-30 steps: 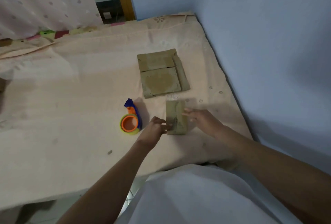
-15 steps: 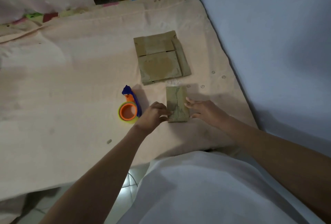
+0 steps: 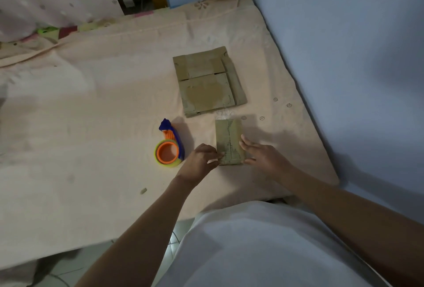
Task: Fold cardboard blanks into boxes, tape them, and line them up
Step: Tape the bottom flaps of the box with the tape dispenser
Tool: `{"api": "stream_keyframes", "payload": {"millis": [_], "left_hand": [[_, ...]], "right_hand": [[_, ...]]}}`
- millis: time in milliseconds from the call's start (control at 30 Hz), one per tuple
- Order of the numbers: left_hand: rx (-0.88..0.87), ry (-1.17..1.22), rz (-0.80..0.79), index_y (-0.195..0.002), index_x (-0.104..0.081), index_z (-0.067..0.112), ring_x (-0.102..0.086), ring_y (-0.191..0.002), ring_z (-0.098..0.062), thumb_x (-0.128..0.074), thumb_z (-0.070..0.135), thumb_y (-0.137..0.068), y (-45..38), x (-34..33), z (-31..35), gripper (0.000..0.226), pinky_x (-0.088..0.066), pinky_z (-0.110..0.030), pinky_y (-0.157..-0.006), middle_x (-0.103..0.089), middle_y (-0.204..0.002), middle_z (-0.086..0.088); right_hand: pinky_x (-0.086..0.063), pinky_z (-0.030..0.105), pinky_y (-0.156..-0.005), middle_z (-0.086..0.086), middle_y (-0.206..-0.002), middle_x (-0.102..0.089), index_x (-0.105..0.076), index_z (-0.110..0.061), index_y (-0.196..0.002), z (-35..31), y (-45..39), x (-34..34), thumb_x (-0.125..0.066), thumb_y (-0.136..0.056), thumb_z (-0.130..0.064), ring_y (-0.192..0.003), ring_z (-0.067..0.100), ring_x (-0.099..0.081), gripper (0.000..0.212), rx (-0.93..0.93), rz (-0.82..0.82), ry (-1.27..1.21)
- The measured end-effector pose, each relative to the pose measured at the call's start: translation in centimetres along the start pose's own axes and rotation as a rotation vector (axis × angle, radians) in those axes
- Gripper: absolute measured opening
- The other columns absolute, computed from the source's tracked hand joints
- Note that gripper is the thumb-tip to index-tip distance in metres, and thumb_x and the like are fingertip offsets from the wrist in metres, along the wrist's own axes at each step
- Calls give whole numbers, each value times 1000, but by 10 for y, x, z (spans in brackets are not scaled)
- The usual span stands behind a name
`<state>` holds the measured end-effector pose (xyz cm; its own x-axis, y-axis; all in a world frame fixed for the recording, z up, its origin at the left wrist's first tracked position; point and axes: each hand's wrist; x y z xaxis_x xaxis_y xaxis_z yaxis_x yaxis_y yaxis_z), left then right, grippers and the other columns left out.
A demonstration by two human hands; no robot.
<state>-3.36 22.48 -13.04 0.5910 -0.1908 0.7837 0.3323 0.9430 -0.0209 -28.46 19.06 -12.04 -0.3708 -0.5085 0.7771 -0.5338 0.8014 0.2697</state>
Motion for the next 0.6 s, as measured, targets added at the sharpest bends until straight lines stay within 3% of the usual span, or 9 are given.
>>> {"api": "stream_keyframes", "payload": {"millis": [100,200,300,367,467,600], "left_hand": [[-50,-26,-7,-108,-76,8,-61,-85,-29,-71,11,-84,1,-1,3,25,-46,-30,-76,-70,-89,-7],[-69,-109,-42,-117,-73,14,-57,-96,-29,-74,12,-84,6,3,4,33,-52,-34,-80,-65,-105,-7],[-49,-109,-32,-109,-77,19,-52,-103,-28,-70,16,-88,6,9,4,22,-49,-34,-86,-59,-119,-9],[-2,-68,-38,-106,-78,20,-50,-106,-26,-68,23,-92,1,12,9,18,-44,-31,-90,-57,-121,-9],[100,-14,-30,-106,-78,16,-50,-106,-22,-71,28,-91,-7,9,15,20,-36,-22,-89,-55,-119,-9],[166,67,-24,-98,-78,4,-54,-89,-20,-81,12,-79,-8,0,19,21,-42,-16,-83,-54,-114,-15]], "right_hand": [[-38,35,-116,-12,-159,-18,-38,-10,-153,-4,2,-5,-70,-93,-14,-142,15,-41,68,-48,16,-14],[-35,36,-118,-8,-159,-16,-34,-8,-154,-4,2,-3,-67,-93,-3,-145,18,-35,70,-20,-15,-36],[-25,27,-121,-4,-160,-20,-37,-12,-152,-4,2,10,-49,-97,9,-147,16,-31,61,-45,-40,-84],[-28,19,-115,1,-160,-27,-42,-13,-150,-13,-1,18,-48,-101,-2,-142,18,-41,51,-97,-26,-87],[-43,32,-109,4,-159,-34,-40,-18,-153,-28,-7,16,-62,-99,-27,-129,25,-56,59,-136,0,-11],[-44,36,-106,5,-159,-35,-36,-23,-154,-34,-12,3,-67,-93,-41,-127,26,-57,71,-207,-6,91]]}}
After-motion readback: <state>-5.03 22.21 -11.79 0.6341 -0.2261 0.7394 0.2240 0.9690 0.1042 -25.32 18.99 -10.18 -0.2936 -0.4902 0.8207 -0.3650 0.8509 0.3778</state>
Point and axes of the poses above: each hand's wrist, its own y-axis away from the middle knuckle, its own x-axis out of the back of the hand, z = x × y
